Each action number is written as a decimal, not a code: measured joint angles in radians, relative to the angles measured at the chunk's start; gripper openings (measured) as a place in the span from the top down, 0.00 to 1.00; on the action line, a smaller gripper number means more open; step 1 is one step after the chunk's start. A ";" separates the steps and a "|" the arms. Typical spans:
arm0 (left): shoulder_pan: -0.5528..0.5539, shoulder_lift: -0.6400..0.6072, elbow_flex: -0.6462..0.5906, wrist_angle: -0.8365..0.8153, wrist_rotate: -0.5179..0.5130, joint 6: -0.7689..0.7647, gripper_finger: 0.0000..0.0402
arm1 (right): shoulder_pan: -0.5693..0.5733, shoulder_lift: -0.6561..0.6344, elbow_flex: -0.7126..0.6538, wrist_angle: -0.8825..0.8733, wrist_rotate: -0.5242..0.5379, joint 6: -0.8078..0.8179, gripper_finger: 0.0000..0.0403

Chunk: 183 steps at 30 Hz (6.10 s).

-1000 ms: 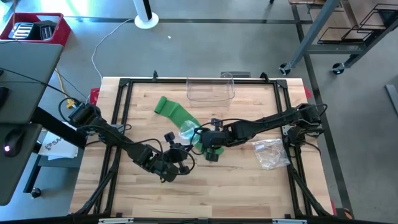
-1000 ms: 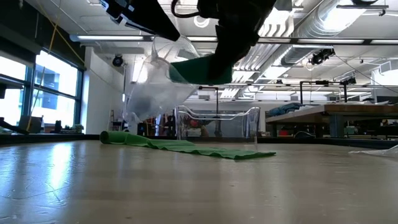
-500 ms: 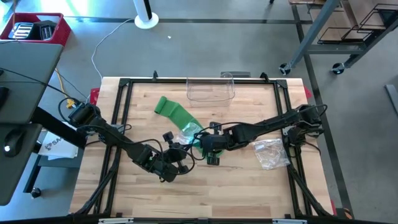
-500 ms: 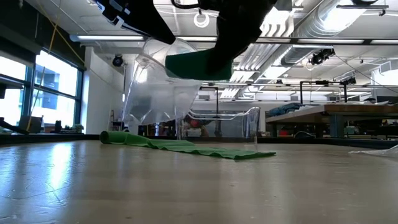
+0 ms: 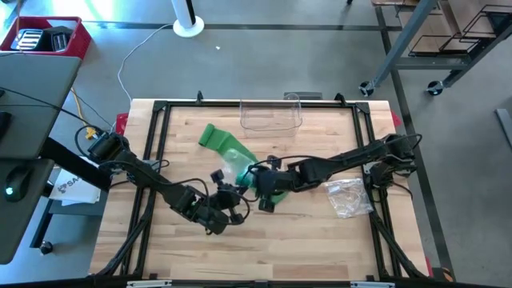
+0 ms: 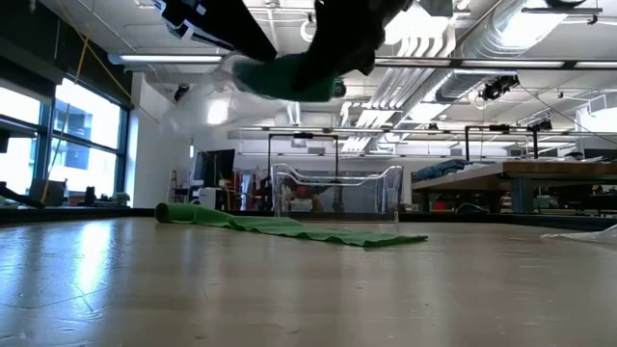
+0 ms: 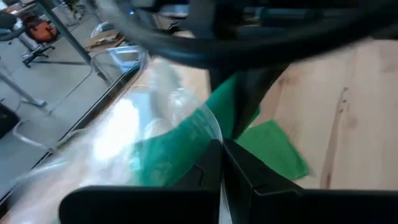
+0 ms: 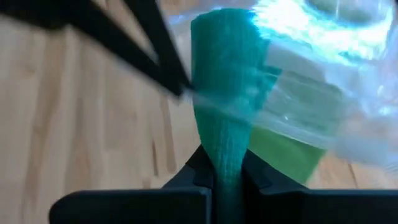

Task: Roll bandage
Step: Put the rolled blue bandage into the left zip bag, then close the left zip bag

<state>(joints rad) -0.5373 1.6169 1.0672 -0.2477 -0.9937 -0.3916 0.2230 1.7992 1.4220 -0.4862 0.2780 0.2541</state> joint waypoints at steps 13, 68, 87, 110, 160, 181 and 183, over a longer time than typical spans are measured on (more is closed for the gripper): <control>0.002 0.000 0.000 0.048 -0.011 0.028 1.00 | -0.014 0.000 0.037 0.033 -0.027 -0.054 0.76; 0.003 -0.042 0.000 0.027 -0.028 -0.086 1.00 | 0.108 -0.032 0.037 0.143 0.092 -0.443 0.94; 0.014 -0.039 0.000 -0.331 -0.018 -0.272 1.00 | 0.244 -0.225 0.036 -0.251 0.258 -0.340 0.94; -0.050 -0.039 0.000 -0.059 -0.039 0.054 1.00 | 0.091 -0.312 -0.428 0.370 0.009 -0.354 0.72; 0.073 0.008 -0.001 0.332 0.317 0.542 0.55 | 0.111 -0.309 -0.432 0.450 0.034 -0.254 1.00; 0.057 0.056 -0.002 0.267 0.241 0.446 0.93 | 0.121 -0.309 -0.432 0.446 0.009 -0.262 1.00; 0.053 0.056 -0.002 0.267 0.241 0.444 0.98 | 0.120 -0.309 -0.432 0.445 -0.002 -0.262 1.00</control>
<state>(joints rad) -0.4847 1.6733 1.0649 0.0193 -0.7523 0.0526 0.3432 1.4906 0.9897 -0.0411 0.2765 -0.0078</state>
